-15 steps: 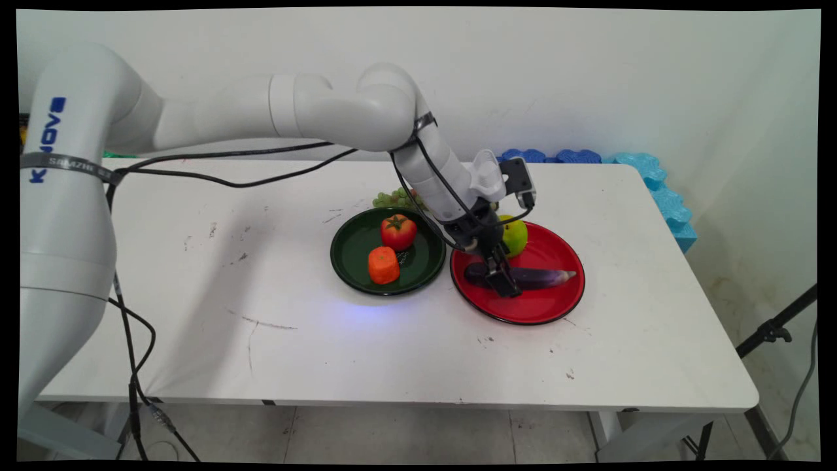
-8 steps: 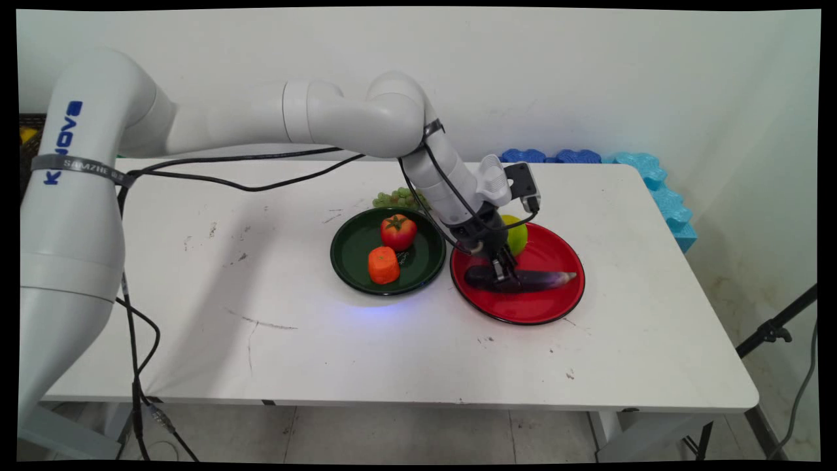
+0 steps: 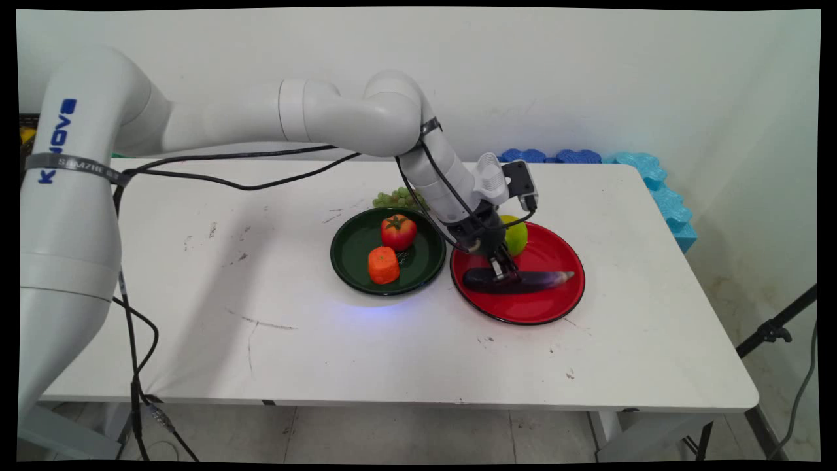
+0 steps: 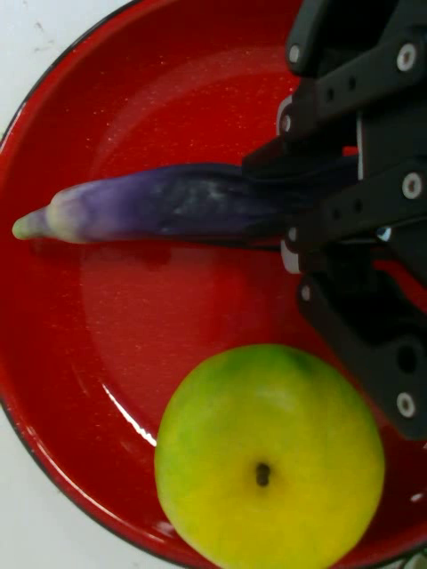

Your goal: Place the picked object on the table

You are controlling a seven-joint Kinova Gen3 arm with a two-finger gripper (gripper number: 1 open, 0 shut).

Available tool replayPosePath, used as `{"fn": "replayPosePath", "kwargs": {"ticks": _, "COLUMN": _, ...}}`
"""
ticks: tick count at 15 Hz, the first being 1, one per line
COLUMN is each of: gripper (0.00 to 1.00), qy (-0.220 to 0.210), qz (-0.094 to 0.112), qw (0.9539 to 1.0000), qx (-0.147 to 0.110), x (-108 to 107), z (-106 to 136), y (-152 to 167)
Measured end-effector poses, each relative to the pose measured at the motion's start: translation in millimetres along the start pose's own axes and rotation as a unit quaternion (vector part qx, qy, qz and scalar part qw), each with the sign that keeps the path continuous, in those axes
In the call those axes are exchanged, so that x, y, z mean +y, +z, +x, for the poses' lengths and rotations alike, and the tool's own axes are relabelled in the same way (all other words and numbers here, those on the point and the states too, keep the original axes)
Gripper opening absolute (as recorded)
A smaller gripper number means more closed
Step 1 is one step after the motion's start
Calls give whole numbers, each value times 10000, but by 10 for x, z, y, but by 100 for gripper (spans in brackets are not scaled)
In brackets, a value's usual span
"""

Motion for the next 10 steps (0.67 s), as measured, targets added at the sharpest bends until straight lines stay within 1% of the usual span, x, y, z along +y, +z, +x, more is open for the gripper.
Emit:
{"fn": "replayPosePath", "kwargs": {"ticks": 3, "gripper": 0, "qy": 43, "qz": 41, "qw": 10000, "qx": 62, "x": 31, "z": 37, "y": -100}}
{"fn": "replayPosePath", "kwargs": {"ticks": 6, "gripper": 0, "qy": 29, "qz": 134, "qw": 9997, "qx": 190, "x": 37, "z": 122, "y": -263}}
{"fn": "replayPosePath", "kwargs": {"ticks": 10, "gripper": 0, "qy": -40, "qz": 327, "qw": 9988, "qx": 374, "x": 71, "z": 203, "y": -639}}
